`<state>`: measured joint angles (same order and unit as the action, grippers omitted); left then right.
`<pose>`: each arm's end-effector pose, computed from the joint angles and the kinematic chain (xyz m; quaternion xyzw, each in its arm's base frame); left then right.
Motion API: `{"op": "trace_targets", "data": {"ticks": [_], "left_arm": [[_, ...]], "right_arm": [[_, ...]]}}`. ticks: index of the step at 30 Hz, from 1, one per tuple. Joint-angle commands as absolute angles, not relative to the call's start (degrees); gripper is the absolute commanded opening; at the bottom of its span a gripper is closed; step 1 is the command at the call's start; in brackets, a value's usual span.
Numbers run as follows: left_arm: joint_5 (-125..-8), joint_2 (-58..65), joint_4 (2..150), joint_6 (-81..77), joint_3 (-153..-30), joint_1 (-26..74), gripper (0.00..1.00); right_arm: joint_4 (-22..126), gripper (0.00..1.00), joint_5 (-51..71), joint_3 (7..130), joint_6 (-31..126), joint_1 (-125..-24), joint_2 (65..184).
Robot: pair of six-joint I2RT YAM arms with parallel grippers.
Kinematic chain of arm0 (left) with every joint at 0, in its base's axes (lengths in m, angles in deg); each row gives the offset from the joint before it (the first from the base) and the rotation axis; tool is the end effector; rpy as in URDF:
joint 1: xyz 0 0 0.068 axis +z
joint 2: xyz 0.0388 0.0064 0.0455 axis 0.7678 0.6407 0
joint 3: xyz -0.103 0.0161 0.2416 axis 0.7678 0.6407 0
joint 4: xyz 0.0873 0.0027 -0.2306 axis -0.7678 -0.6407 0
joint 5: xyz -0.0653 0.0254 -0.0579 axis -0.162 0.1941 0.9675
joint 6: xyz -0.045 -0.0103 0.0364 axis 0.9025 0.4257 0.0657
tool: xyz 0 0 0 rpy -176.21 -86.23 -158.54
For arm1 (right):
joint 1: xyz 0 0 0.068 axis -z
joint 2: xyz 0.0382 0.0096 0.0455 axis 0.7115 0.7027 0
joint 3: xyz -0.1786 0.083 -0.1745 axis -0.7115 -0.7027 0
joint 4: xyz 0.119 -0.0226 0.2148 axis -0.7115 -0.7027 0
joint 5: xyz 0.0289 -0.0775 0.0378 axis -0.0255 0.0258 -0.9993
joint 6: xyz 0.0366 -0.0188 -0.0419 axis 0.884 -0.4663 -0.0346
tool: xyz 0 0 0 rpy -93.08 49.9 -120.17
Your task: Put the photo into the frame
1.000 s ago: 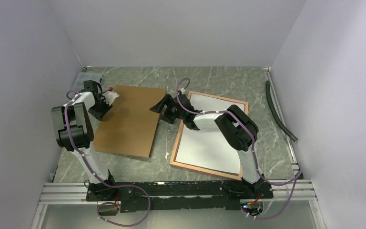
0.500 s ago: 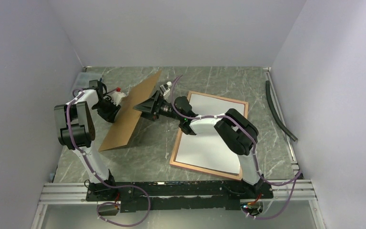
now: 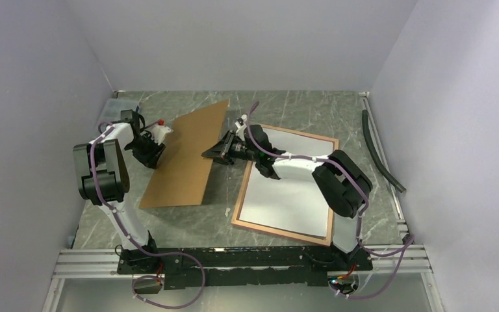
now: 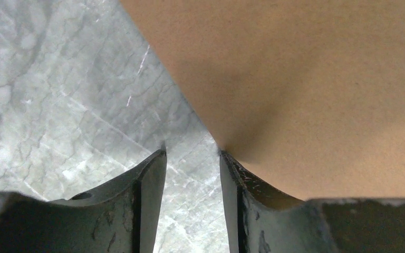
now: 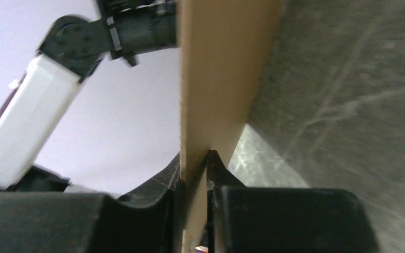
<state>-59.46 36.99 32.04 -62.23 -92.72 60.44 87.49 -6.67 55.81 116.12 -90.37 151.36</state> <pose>0.3448 0.0510 0.1559 0.3348 0.9266 -0.0644 0.1589 0.2800 0.3049 0.2153 0.0669 0.7588 0.6246 0.1721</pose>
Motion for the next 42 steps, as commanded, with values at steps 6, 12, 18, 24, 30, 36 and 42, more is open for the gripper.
{"op": "trace_targets", "data": {"ticks": [6, 12, 18, 24, 30, 36, 42], "left_arm": [[-46.40, 26.34, 20.37, -62.93, -96.23, 59.76, 0.72], [-30.09, 14.80, 11.82, -67.94, -104.65, 58.81, 0.95], [-28.24, 2.83, -1.06, -81.37, -106.78, 55.37, 0.95], [-25.68, -8.76, -8.39, -86.96, -107.30, 55.26, 0.95], [-22.44, -21.57, 1.86, -92.84, -96.10, 55.17, 0.94], [-22.24, -28.41, 17.66, -100.62, -84.41, 55.08, 0.91], [-22.99, -27.24, 23.67, -103.52, -81.03, 54.80, 0.81]], "right_arm": [[72.56, 0.00, -4.00, 64.31, 114.30, -89.90, 149.88], [60.53, 0.00, 2.99, 67.36, 120.08, -88.10, 143.45], [44.02, 0.00, 12.23, 75.18, 121.06, -86.57, 136.70], [42.09, 0.00, 13.86, 77.93, 122.86, -86.57, 133.83], [45.53, 0.00, 13.41, 77.03, 126.02, -88.09, 132.99], [49.19, 0.00, 12.18, 76.33, 128.64, -89.61, 132.78], [50.34, 0.00, 11.04, 78.67, 129.93, -91.41, 134.48]]}}
